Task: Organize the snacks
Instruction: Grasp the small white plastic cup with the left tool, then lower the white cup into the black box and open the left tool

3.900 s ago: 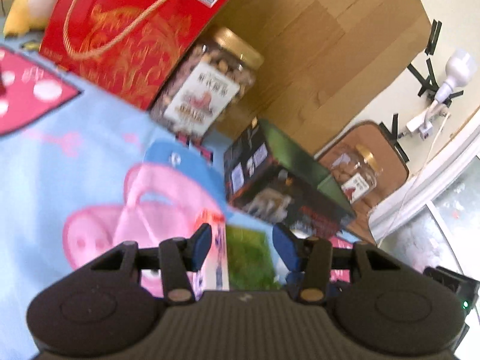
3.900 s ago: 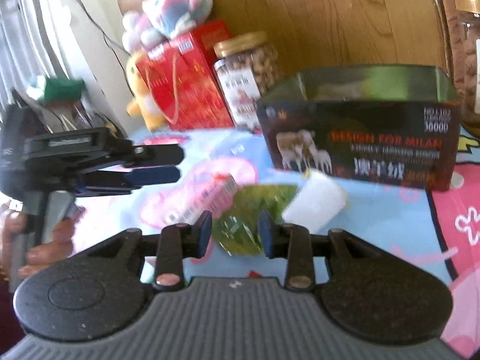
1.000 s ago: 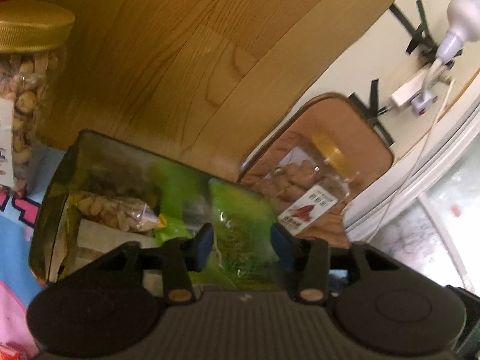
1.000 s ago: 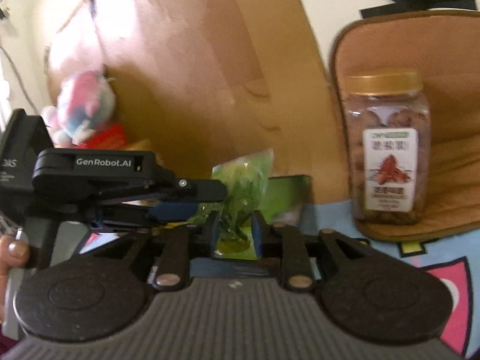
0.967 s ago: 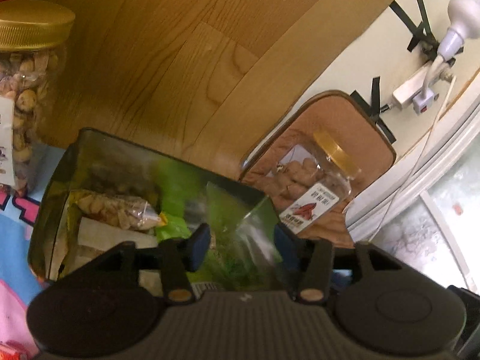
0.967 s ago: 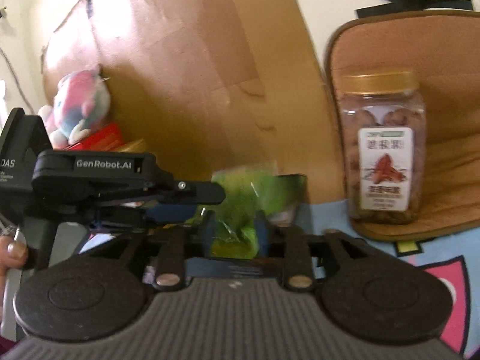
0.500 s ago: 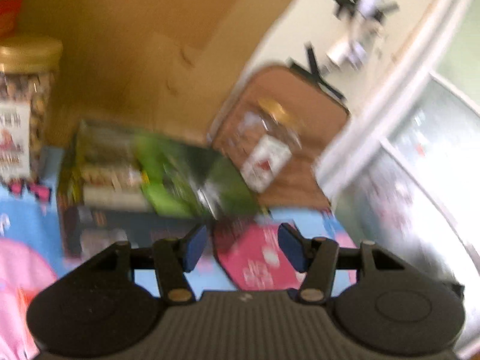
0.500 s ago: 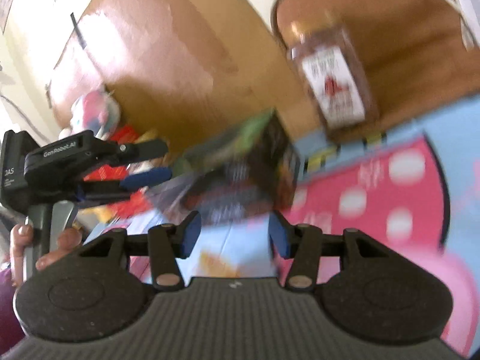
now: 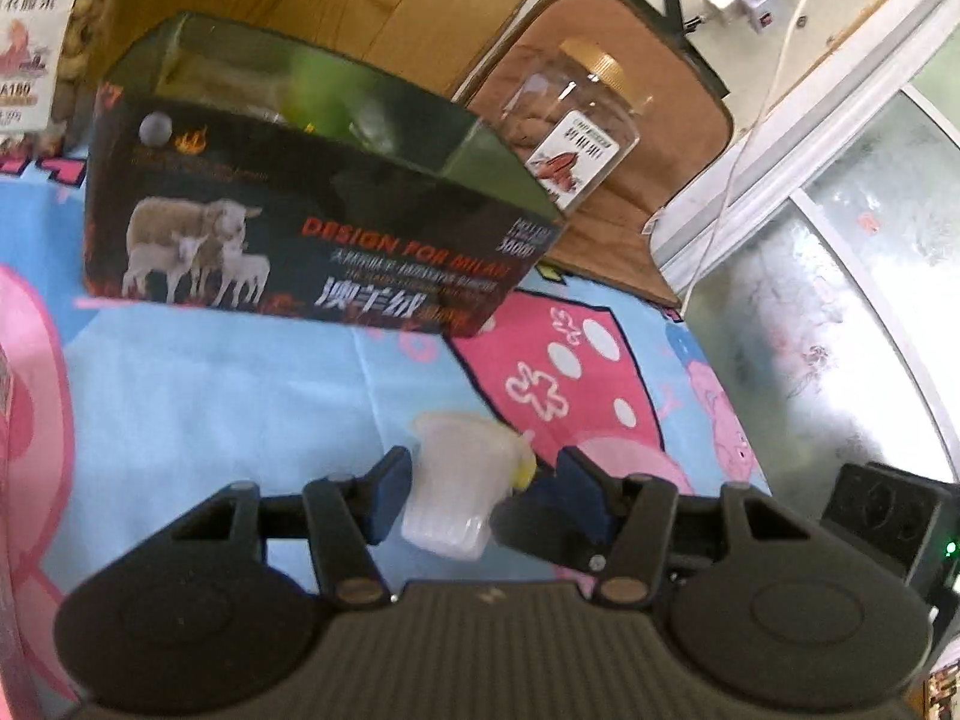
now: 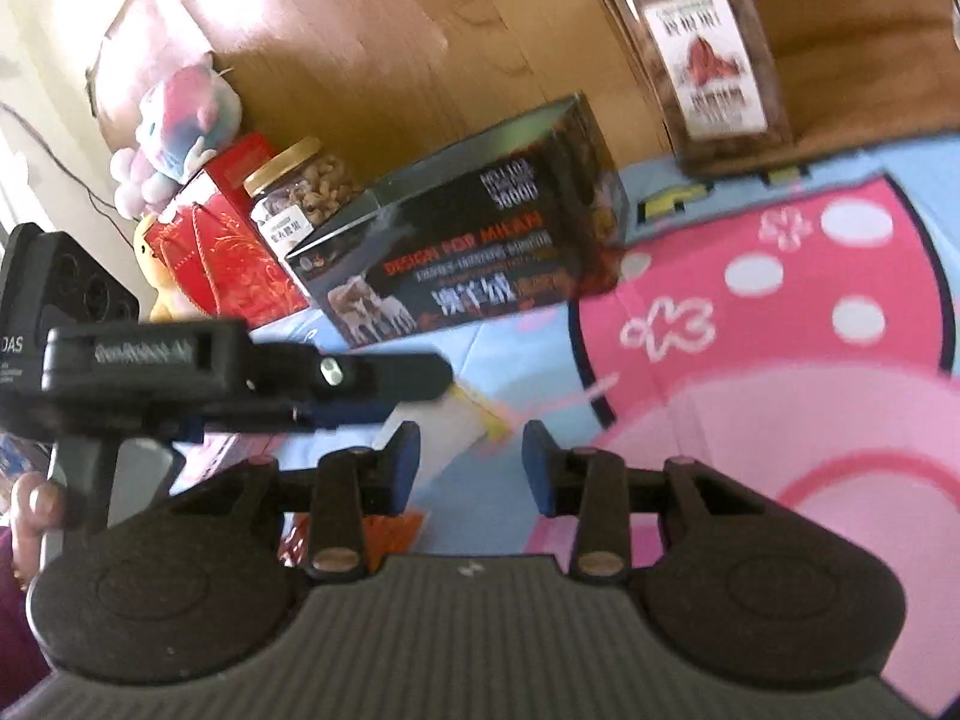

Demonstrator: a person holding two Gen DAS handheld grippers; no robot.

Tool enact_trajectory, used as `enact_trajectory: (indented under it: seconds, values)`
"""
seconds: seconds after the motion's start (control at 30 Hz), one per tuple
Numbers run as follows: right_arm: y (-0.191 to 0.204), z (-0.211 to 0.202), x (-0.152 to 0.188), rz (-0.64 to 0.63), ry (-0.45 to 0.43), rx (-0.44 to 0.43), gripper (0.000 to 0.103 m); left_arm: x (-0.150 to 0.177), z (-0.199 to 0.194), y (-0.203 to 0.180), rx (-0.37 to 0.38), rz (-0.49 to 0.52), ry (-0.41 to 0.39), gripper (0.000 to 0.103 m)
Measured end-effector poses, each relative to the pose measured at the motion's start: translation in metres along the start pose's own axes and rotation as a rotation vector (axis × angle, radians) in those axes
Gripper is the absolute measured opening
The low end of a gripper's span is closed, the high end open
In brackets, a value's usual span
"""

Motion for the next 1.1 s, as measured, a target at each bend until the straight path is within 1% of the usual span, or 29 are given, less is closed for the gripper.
enact_trajectory:
  seconds: [0.2,0.27,0.3,0.4,0.43,0.47,0.5,0.6,0.67,0.8,0.87,0.93,1.0,1.1]
  values:
    - [0.005,0.005,0.004,-0.014,0.006,-0.034,0.042,0.009,-0.008,0.015,0.031,-0.101,-0.023,0.054]
    - [0.006,0.006,0.007,-0.006,0.011,-0.041,0.043,0.01,-0.011,0.017,0.033,-0.115,-0.028,0.054]
    - [0.006,0.007,0.007,0.0,0.012,-0.046,0.045,0.011,-0.013,0.017,0.031,-0.116,-0.028,0.054]
    - [0.012,0.013,0.009,0.002,0.034,-0.066,0.047,0.013,-0.014,0.015,0.017,-0.101,-0.033,0.051]
    - [0.015,0.013,0.01,-0.005,0.037,-0.07,0.046,0.014,-0.014,0.015,0.015,-0.098,-0.036,0.051]
    - [0.019,0.015,0.011,-0.019,0.04,-0.072,0.042,0.014,-0.015,0.015,0.007,-0.098,-0.042,0.047]
    - [0.022,0.017,0.011,-0.03,0.044,-0.071,0.042,0.014,-0.015,0.015,0.0,-0.102,-0.041,0.044]
    - [0.031,0.015,0.007,-0.072,0.022,-0.061,0.04,0.01,-0.022,0.016,0.043,-0.142,-0.049,0.044]
    - [0.039,0.01,0.002,-0.11,-0.01,-0.062,0.04,0.001,-0.032,0.011,0.054,-0.127,-0.077,0.044]
    - [0.054,0.004,-0.02,-0.162,-0.086,-0.082,0.04,-0.026,-0.05,-0.003,0.041,-0.063,-0.148,0.044]
    - [0.061,0.003,-0.032,-0.182,-0.124,-0.092,0.04,-0.042,-0.056,-0.006,0.032,-0.042,-0.172,0.044]
    - [0.066,0.007,-0.046,-0.202,-0.156,-0.091,0.04,-0.059,-0.057,-0.007,0.012,-0.018,-0.197,0.044]
    - [0.07,0.015,-0.059,-0.223,-0.186,-0.086,0.039,-0.075,-0.055,-0.005,-0.024,0.004,-0.218,0.045]
    - [0.069,0.035,-0.077,-0.218,-0.197,-0.072,0.04,-0.094,-0.047,0.005,-0.065,-0.002,-0.225,0.046]
Point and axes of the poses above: each gripper's, at about its wrist camera, not at the fingertips, and z roughly the way its jaws point, y to its left, x to its underside, the point moved 6 cm from there along z, roughly the way its jaws point, and after that the axes turned 3 degrees about z, right-handed, at the moved point
